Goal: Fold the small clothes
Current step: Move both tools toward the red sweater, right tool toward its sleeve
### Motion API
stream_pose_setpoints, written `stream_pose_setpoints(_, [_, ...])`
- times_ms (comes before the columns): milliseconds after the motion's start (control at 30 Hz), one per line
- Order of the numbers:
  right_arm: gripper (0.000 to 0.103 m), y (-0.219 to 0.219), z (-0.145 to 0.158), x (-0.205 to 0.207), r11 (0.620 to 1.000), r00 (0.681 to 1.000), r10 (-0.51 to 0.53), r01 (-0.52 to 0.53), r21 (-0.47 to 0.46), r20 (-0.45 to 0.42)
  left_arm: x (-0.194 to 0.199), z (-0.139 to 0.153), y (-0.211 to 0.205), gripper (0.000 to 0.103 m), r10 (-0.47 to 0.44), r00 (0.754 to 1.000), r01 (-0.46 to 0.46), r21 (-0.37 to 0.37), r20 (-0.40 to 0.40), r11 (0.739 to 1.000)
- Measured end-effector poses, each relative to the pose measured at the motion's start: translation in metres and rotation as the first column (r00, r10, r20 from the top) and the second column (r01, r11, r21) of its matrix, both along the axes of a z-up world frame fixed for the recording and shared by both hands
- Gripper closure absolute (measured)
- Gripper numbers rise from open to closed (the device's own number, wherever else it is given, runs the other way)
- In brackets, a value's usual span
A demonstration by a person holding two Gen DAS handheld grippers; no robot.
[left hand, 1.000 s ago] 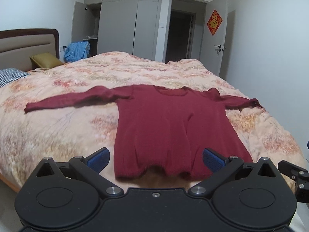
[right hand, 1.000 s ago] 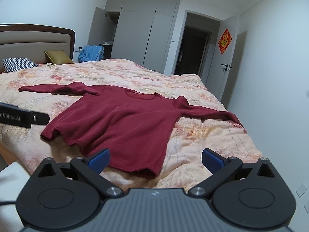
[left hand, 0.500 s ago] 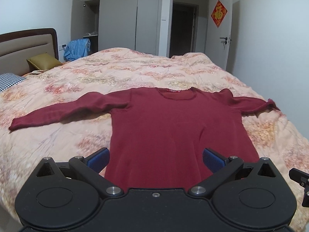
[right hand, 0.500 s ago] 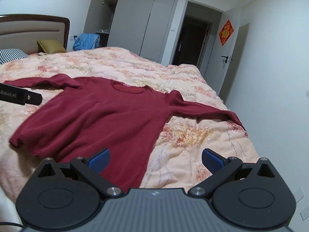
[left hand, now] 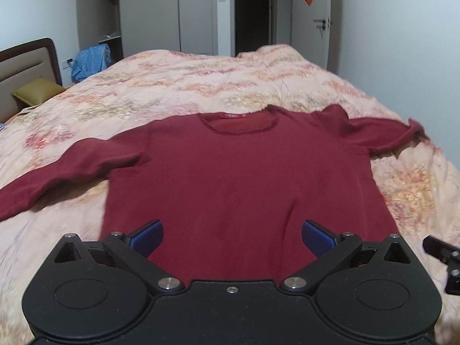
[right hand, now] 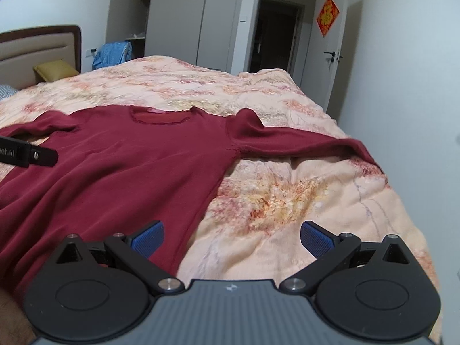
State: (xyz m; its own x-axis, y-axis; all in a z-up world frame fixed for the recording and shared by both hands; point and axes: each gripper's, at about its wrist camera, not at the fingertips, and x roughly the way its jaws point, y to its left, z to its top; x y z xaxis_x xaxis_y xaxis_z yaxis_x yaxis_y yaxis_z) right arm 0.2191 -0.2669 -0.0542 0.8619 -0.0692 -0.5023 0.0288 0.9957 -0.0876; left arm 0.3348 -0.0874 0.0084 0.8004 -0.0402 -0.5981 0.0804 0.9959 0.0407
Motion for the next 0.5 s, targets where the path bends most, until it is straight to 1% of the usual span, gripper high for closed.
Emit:
stream_pose_setpoints(67, [0.000,-0.011,-0.005,0.010,0.999,1.000,-0.005,0.005,0.039,0.015,0.017,-0.003,-0.008,0.001,-0.004,1.000,0.004,0.011,-0.004,1.000])
stream_pose_setpoints(167, [0.000,-0.033,-0.011,0.022,0.994,0.998,-0.033,0.028,0.105,0.049,0.042,-0.007,-0.020,0.001,-0.017,1.000,0.017,0.005,-0.004,1.000])
stream_pose_setpoints(333, [0.000,-0.078,-0.017,0.045,0.981,0.989,-0.111,0.092,0.173,0.102,0.078,-0.021,-0.036,0.001,-0.031,1.000,0.030,-0.015,-0.004,0.999])
stream_pose_setpoints(500, [0.000,-0.123,-0.024,0.069,0.955,0.984,-0.148,0.115,0.274,0.102,0.104,-0.042,-0.044,0.001,-0.021,1.000,0.021,-0.047,-0.007,0.999])
